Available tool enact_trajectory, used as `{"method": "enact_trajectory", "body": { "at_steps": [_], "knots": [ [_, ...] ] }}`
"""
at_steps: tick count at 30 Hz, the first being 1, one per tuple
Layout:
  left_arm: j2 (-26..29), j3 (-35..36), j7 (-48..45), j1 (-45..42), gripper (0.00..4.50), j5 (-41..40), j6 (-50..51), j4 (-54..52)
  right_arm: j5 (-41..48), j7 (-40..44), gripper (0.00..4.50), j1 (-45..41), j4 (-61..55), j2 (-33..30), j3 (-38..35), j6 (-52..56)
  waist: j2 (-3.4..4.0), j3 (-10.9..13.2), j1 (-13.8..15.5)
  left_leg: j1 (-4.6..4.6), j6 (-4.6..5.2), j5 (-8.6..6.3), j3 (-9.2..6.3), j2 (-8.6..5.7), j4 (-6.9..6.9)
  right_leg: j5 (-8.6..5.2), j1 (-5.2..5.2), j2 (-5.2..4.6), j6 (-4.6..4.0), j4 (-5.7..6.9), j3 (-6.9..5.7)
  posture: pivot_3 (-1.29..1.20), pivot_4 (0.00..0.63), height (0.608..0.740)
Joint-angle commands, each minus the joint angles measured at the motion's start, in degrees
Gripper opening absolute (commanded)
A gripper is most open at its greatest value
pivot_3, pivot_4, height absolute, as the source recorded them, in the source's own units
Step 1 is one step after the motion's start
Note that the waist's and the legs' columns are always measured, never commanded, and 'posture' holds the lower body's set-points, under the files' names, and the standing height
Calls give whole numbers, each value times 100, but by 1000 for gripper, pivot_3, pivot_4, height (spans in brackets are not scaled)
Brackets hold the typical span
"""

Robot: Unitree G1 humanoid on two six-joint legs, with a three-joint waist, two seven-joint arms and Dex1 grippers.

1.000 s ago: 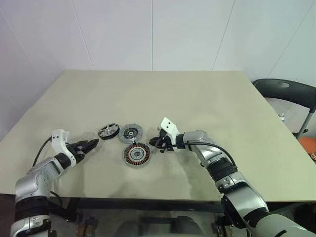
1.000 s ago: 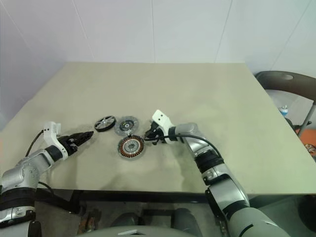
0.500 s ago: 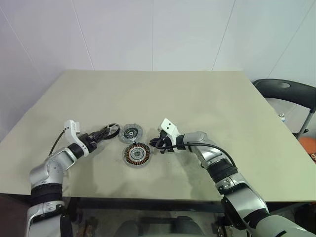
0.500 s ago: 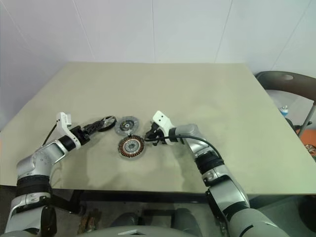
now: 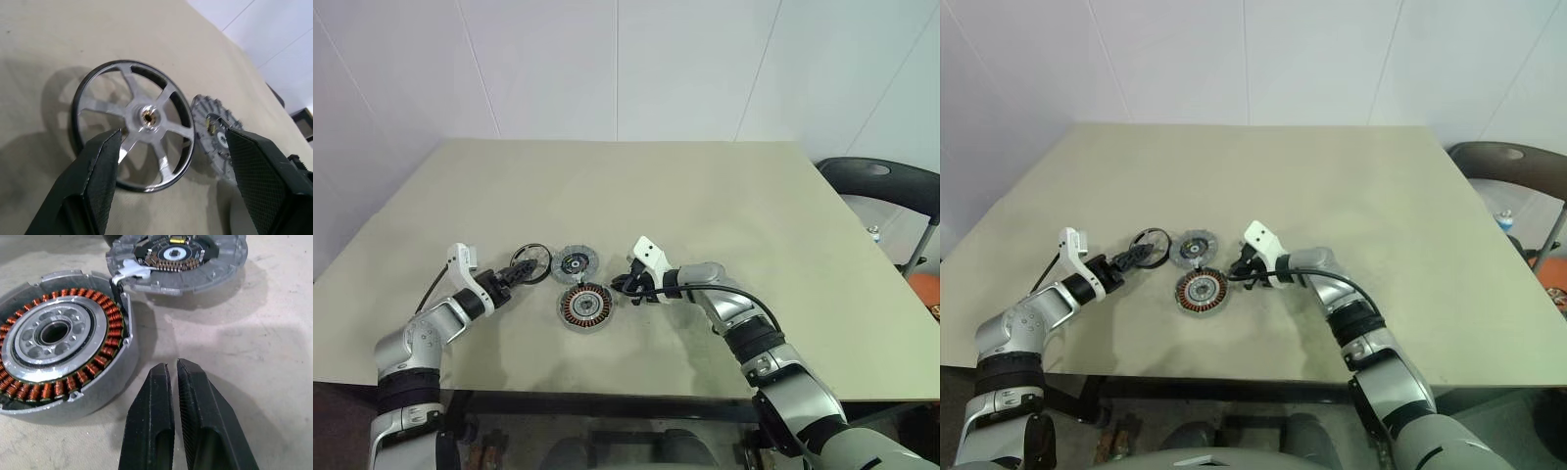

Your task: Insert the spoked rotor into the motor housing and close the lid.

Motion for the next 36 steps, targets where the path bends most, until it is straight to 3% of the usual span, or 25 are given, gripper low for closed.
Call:
{"method": "enact_trajectory", "body": {
  "at_steps": [1,6,12,21,36],
  "knots": [
    [111,234,7,114,3602,-246,80,-443,1,-15,327,-111,-101,-6,-71,-77,0,0,-6,0,0,0,0,0,0,0,-1,0,0,0,0,0,0,740],
    [139,553,86,222,3602,-425,14,-666,-8,17,327,-65,-145,-12,-30,-65,0,0,-2,-1,0,0,0,1,0,0,-2,0,0,1,0,0,0,740],
    [154,768,251,83,3602,-261,-334,119,-41,20,327,-116,-59,-10,-29,-104,0,0,1,0,0,0,0,0,0,0,-1,0,0,0,0,0,0,740],
    [53,311,199,-452,3602,202,-629,1221,-27,-11,327,-32,-189,-27,-63,-59,-1,-2,53,2,-3,2,-3,-2,6,0,4,-1,0,5,-3,0,0,740],
    [-346,-154,196,-1020,3602,452,-788,1413,23,-200,327,184,-463,-4,-113,70,-2,-3,154,0,-3,2,-4,-4,7,0,2,-1,0,6,-3,0,0,740]
  ]
}}
